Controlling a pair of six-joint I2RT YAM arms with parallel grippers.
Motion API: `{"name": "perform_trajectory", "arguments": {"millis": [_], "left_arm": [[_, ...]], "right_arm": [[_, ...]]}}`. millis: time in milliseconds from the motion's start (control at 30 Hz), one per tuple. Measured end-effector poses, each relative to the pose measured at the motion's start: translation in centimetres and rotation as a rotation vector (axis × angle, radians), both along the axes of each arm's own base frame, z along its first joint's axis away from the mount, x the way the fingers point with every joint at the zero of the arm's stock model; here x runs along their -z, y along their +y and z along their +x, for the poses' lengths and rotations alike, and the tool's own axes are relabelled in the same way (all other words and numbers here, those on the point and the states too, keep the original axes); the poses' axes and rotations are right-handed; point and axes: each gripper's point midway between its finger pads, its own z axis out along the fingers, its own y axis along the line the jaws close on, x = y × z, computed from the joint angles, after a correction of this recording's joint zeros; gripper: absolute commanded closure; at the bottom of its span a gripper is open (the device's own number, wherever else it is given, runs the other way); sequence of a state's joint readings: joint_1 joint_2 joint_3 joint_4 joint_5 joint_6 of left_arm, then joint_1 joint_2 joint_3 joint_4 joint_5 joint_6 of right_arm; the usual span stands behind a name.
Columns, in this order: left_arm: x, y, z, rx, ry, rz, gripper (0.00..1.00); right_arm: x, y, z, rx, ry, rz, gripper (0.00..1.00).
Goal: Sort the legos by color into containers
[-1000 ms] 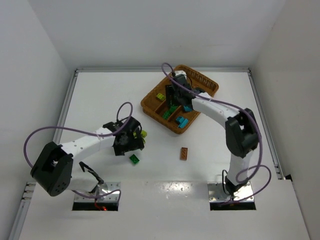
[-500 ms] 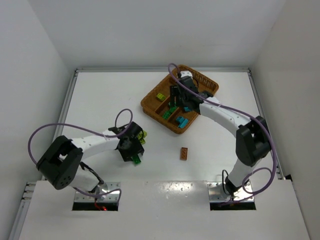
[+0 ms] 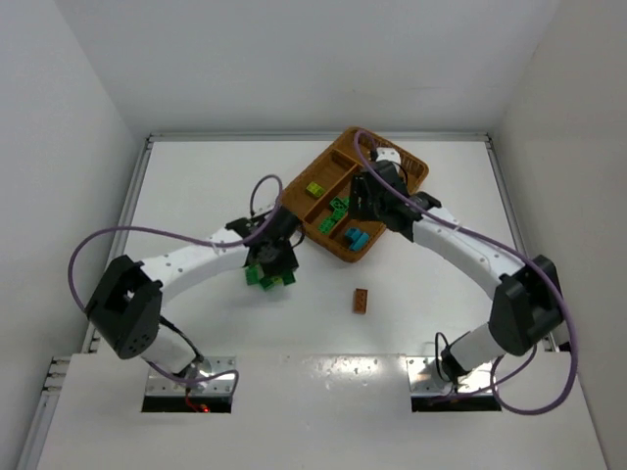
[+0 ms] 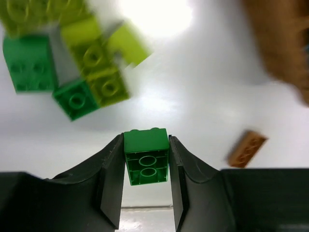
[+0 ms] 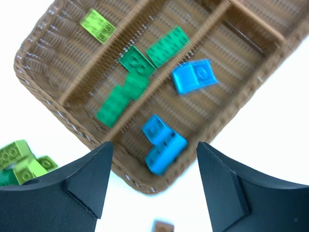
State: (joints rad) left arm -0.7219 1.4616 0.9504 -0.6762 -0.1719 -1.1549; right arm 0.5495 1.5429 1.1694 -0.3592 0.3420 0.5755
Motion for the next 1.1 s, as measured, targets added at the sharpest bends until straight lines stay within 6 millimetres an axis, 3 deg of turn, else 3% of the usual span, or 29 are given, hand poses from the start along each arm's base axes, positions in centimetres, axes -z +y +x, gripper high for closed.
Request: {"name": "perform_trajectory", "arguments": {"millis": [167, 267, 500, 633, 833, 933, 967, 1000, 1100], "left_arm": [[-5.6, -3.4, 7.1, 0.076, -0.171, 0.026, 0.75], [-6.8, -5.2, 10.9, 0.126, -0.231, 0.053, 0.75], [-4.8, -7.1, 16.6, 0.235, -0.218, 0.142, 0.75], [-3.9, -7.7, 18.1, 0.279, -0.212, 0.175, 0.75], [-3.7, -8.3, 19.5, 0.294, -0.229, 0.193, 0.73], [-3.4, -8.7, 20.2, 0.296, -0.234, 0.195, 0.65], [-3.2, -8.9, 20.5, 0.296, -0.236, 0.194, 0.56], [-3.2, -9.1, 20.7, 0.299, -0.238, 0.195, 0.34], [-2.7, -9.5, 21.2, 0.315, -0.239, 0.194, 0.20]], "right_arm": [[-0.2, -2.3, -2.5, 0.061, 0.000, -0.002, 0.29], [-0.3, -3.8, -3.9, 0.111, -0.007, 0.000, 0.29], [-1.0, -7.2, -7.4, 0.217, -0.039, 0.015, 0.29], [-1.3, -8.4, -8.7, 0.251, -0.053, 0.026, 0.29], [-0.2, -9.3, -9.8, 0.271, -0.022, -0.001, 0.29], [0.4, -9.6, -10.3, 0.272, 0.000, -0.017, 0.29], [0.5, -9.6, -10.4, 0.272, 0.003, -0.020, 0.29], [0.5, -9.7, -10.4, 0.272, 0.004, -0.021, 0.29], [0.6, -9.7, -10.4, 0.274, 0.005, -0.019, 0.29]]}}
